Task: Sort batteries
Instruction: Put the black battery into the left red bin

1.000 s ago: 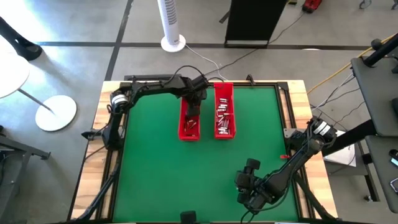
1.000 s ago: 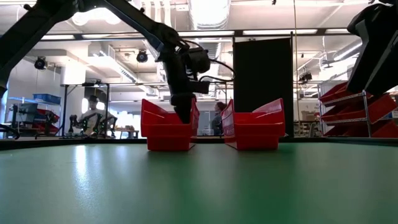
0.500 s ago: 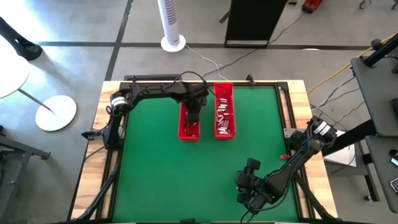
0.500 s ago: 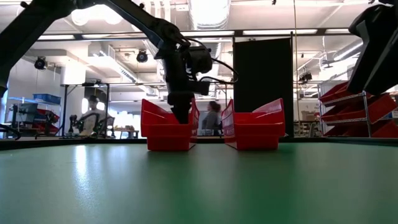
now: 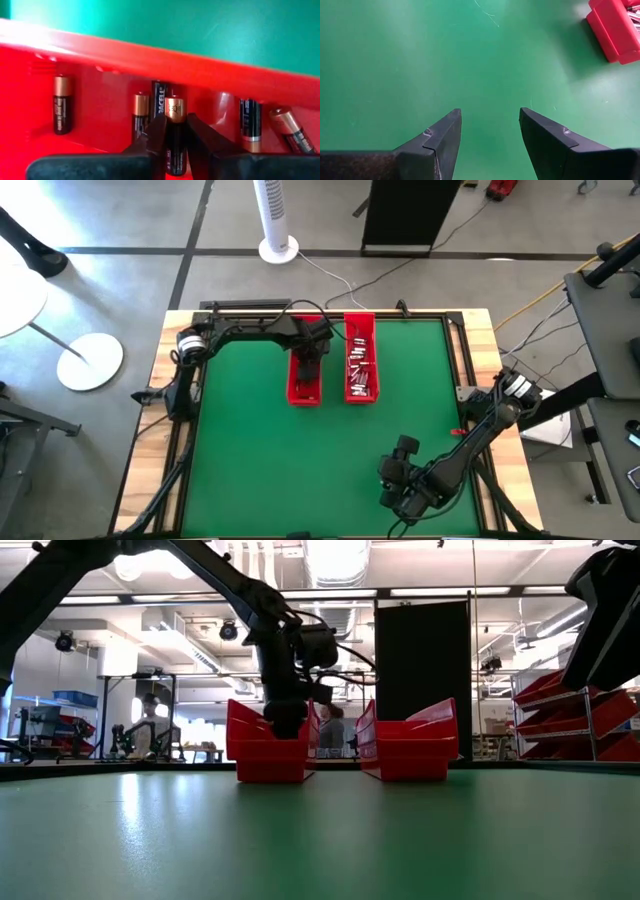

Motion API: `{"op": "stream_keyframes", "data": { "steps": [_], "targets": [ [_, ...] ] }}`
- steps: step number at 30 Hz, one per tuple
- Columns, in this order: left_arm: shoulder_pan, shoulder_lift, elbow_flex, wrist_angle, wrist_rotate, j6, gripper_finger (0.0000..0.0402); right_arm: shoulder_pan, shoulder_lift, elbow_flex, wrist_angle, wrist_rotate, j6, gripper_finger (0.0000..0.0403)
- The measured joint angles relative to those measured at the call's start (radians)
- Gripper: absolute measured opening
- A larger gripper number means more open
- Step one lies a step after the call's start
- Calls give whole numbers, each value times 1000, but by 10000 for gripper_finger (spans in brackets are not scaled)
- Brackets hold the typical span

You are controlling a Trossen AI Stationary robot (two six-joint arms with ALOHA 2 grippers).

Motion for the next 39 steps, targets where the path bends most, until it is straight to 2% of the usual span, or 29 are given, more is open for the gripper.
{"op": "stream_keyframes", "data": {
  "steps": [25,39],
  "targets": [
    [28,49,2,68,12,-94,29,2,0,-1,5,0,2,194],
    [21,49,3,3,23,53,29,2,0,-1,6,0,2,194]
  ]
}}
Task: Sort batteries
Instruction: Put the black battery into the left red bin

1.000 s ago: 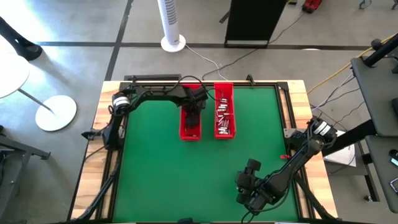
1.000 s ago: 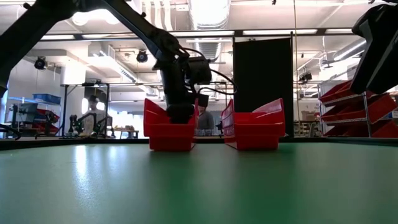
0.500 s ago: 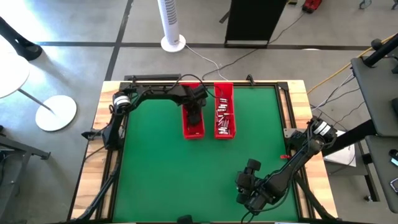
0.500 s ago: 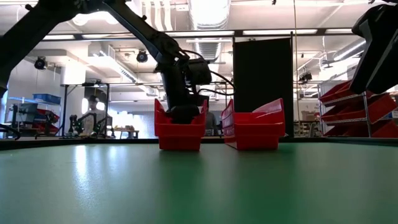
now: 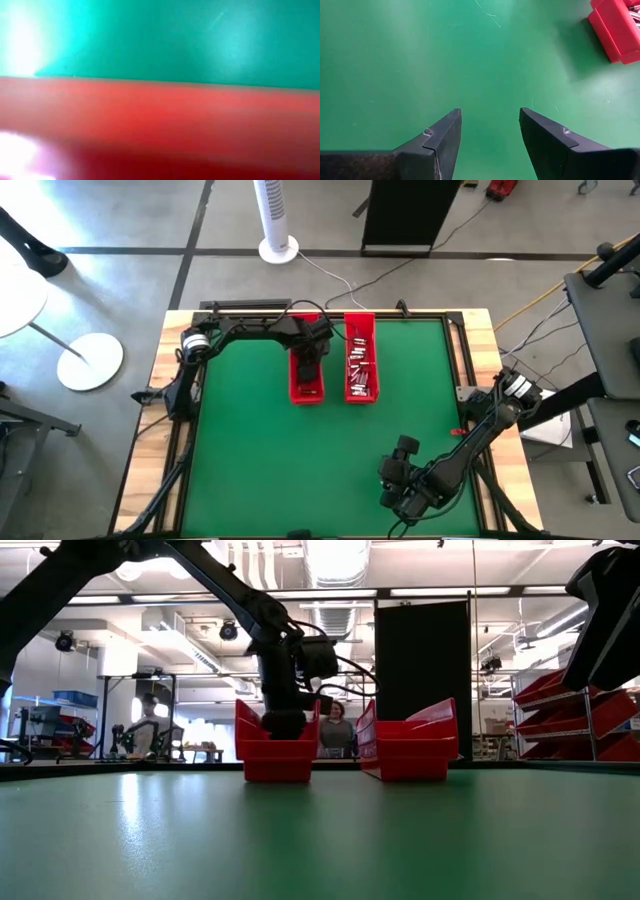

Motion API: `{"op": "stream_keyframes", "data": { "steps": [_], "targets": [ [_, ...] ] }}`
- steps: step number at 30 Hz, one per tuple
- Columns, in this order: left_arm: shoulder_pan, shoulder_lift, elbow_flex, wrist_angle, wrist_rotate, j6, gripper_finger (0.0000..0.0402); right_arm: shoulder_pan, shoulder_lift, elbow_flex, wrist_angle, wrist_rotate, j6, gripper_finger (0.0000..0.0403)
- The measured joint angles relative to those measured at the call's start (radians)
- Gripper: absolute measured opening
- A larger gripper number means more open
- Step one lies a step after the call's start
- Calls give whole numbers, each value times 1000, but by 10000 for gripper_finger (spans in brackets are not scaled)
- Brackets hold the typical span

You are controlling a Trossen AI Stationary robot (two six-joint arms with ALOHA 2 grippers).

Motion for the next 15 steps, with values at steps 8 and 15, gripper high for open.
{"op": "stream_keyframes", "data": {
  "steps": [8,15],
  "targets": [
    [-1,0,0,-3,10,75,29,0,0,0,0,0,9,194],
    [-17,-2,0,-30,15,139,29,0,0,0,-1,0,8,194]
  ]
}}
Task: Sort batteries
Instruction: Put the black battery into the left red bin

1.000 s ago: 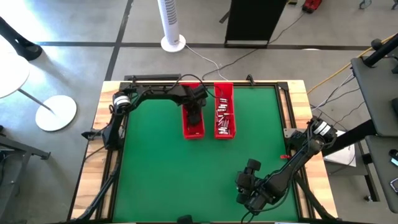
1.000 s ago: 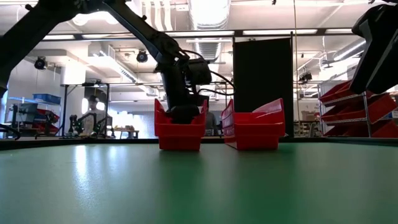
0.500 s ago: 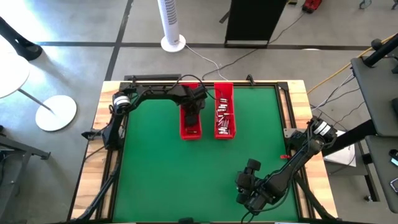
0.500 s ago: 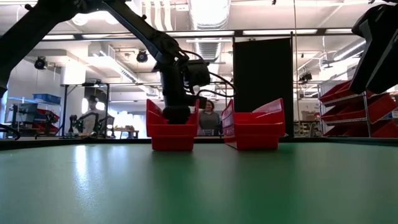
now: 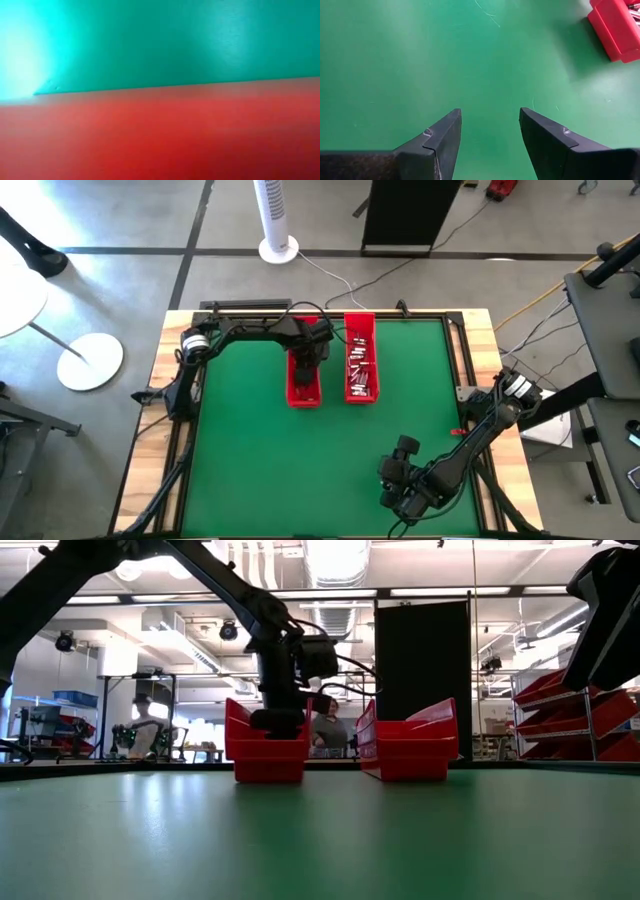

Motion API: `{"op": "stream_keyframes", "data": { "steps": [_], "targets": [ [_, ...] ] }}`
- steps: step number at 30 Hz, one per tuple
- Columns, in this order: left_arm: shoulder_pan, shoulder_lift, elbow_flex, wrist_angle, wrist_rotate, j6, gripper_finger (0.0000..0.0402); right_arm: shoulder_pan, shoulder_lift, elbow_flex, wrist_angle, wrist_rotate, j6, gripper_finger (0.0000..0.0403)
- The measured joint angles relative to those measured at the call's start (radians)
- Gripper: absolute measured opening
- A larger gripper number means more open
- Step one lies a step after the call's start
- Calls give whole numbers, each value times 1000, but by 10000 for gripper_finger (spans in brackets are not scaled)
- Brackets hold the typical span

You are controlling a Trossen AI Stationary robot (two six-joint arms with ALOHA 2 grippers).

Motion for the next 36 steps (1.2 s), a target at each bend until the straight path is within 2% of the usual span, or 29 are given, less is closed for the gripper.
{"op": "stream_keyframes", "data": {
  "steps": [11,19,28,36],
  "targets": [
    [-19,0,-1,-7,4,53,29,-8,0,0,0,0,0,194],
    [-20,-2,-2,-9,8,104,29,-71,0,0,0,2,-46,194],
    [-14,-2,-3,4,3,47,29,-153,0,0,1,-54,-148,194],
    [5,-1,-3,17,9,-23,29,-169,0,1,58,-53,-219,194]
  ]
}}
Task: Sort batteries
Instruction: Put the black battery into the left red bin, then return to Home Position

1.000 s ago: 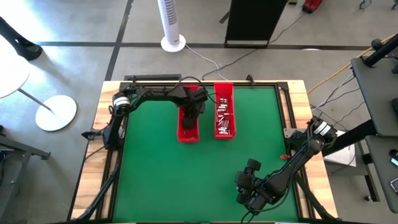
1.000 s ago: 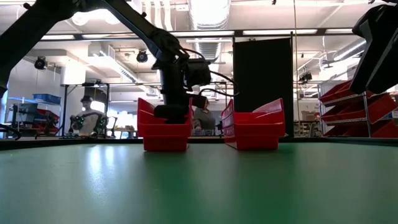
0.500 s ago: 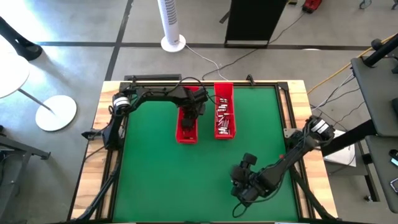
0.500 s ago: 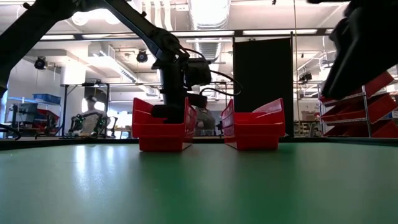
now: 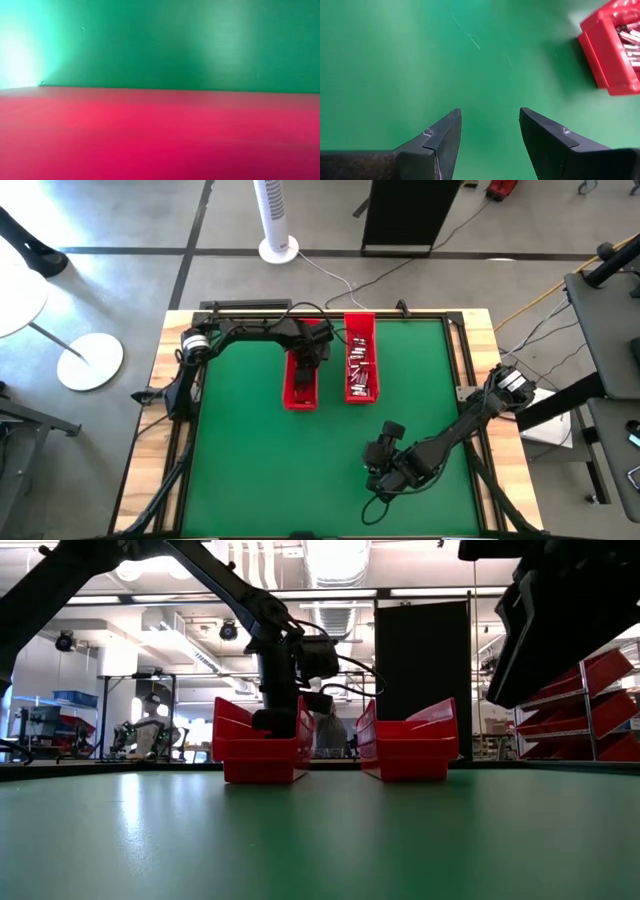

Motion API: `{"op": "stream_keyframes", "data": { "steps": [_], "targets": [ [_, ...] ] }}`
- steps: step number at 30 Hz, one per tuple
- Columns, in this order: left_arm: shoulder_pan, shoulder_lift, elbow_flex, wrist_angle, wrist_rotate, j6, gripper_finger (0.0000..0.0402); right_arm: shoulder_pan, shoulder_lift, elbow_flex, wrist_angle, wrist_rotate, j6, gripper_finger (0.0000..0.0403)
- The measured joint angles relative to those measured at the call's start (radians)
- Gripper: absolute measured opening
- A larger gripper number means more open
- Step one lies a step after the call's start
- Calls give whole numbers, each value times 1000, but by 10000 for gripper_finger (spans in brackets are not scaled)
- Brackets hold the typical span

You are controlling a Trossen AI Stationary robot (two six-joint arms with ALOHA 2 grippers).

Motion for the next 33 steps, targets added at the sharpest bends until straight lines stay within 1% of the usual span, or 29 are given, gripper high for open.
{"op": "stream_keyframes", "data": {
  "steps": [3,6,11,18,22,26,30,33],
  "targets": [
    [2,0,0,1,0,-14,33,0,0,0,0,0,-5,194],
    [2,0,0,0,0,-30,48,0,0,0,6,0,-5,194],
    [3,0,0,1,-11,-41,90,0,0,6,10,0,-21,194],
    [3,-21,6,-6,-55,-68,153,11,0,75,-22,2,-92,194],
    [5,-79,48,-19,-57,-83,191,12,-2,108,-29,30,-146,194],
    [5,-127,109,-101,-57,-86,222,11,-2,131,-28,58,-177,194],
    [12,-199,169,-196,-56,-86,239,11,-2,134,-26,79,-177,194],
    [14,-275,179,-250,-53,-86,242,11,-2,134,-11,85,-177,194]
  ]
}}
